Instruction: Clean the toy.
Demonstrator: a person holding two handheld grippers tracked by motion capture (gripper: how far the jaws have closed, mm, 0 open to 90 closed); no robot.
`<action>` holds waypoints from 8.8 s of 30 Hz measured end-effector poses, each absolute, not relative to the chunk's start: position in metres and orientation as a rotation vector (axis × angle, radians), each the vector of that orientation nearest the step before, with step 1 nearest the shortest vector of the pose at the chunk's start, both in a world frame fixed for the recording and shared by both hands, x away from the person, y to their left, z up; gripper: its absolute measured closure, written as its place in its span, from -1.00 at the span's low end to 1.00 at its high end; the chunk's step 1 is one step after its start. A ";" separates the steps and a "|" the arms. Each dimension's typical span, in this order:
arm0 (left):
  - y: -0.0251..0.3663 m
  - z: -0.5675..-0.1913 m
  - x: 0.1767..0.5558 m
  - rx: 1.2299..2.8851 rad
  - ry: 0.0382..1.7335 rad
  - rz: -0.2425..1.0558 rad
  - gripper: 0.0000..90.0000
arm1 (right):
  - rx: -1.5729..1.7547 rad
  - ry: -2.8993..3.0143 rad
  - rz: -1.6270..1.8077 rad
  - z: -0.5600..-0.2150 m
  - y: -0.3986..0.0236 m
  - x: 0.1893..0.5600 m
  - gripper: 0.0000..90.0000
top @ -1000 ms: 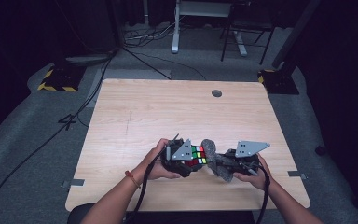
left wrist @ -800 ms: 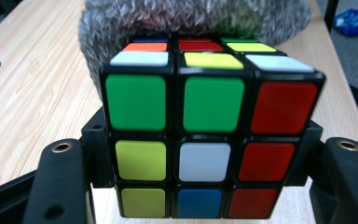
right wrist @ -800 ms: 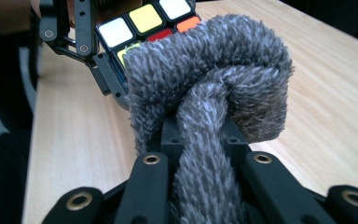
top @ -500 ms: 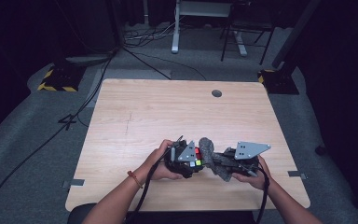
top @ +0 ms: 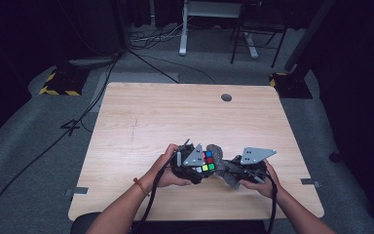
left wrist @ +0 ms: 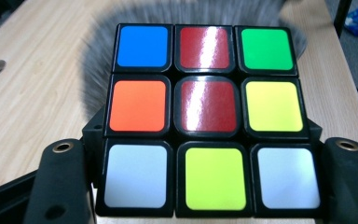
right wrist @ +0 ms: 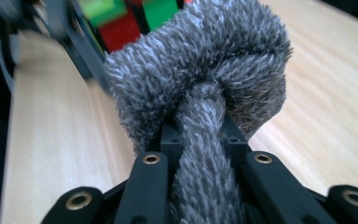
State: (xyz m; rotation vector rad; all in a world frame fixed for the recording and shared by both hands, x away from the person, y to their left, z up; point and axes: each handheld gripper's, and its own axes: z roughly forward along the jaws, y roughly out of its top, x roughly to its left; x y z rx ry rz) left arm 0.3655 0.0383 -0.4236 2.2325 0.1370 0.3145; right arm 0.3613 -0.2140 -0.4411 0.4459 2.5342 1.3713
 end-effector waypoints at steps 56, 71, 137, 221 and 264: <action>0.047 -0.417 0.362 2.218 0.127 0.334 -0.26 | 0.426 2.556 1.327 -0.440 -0.210 0.356 0.71; 0.030 -0.429 0.354 2.290 0.065 0.313 -0.26 | 0.414 2.470 1.399 -0.426 -0.214 0.353 0.71; 0.044 -0.411 0.356 2.129 0.054 0.246 -0.26 | 0.421 2.540 1.462 -0.446 -0.206 0.354 0.72; 0.041 -0.421 0.355 2.233 0.069 0.323 -0.27 | 0.464 2.521 1.751 -0.449 -0.228 0.360 0.72; 0.045 -0.411 0.357 2.183 0.106 0.293 -0.25 | 0.533 2.596 1.358 -0.456 -0.217 0.366 0.72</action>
